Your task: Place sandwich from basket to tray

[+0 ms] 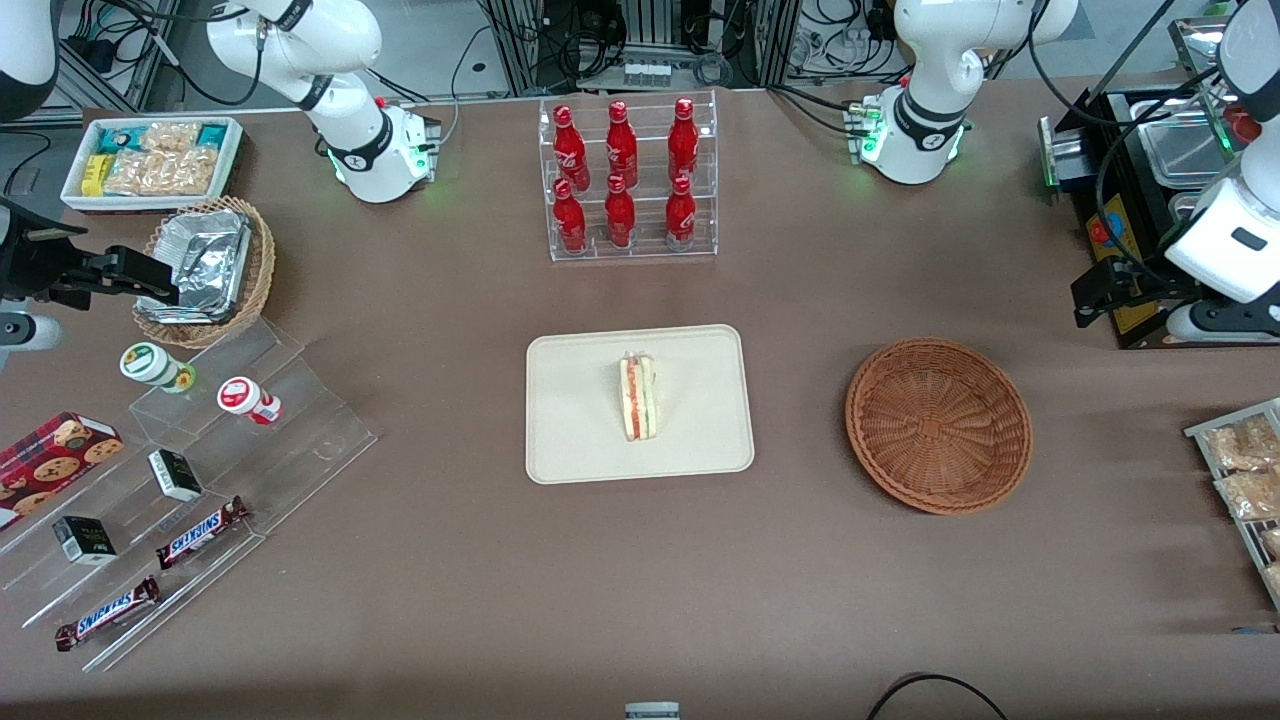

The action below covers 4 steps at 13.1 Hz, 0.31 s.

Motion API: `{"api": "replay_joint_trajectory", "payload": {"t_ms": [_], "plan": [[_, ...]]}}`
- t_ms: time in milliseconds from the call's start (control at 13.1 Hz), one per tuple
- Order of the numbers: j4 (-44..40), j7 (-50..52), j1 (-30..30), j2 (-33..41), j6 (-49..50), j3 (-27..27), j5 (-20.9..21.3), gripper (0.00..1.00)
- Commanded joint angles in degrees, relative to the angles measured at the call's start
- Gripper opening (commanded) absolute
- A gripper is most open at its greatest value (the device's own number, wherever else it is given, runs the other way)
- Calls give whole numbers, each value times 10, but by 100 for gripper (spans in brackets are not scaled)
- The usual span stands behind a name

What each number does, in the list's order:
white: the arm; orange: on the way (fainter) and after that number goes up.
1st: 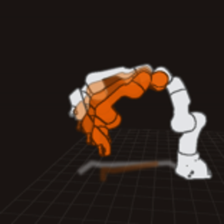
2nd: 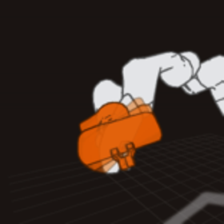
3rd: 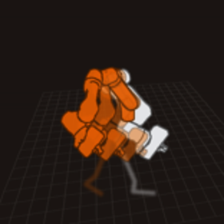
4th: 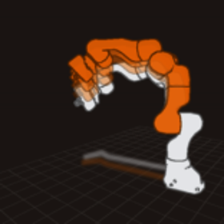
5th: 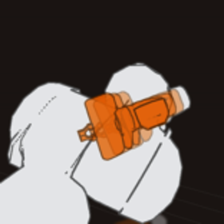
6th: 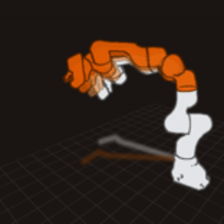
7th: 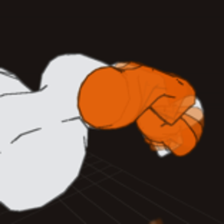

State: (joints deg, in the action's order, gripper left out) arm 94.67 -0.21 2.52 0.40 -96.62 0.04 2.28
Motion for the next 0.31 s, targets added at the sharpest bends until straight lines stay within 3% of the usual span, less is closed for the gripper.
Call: {"api": "replay_joint_trajectory", "payload": {"t_ms": [0,229], "plan": [[-24,-10,-22,-8,20,-7,-29,100],[-25,-7,-16,-7,28,-7,-22,100]]}}
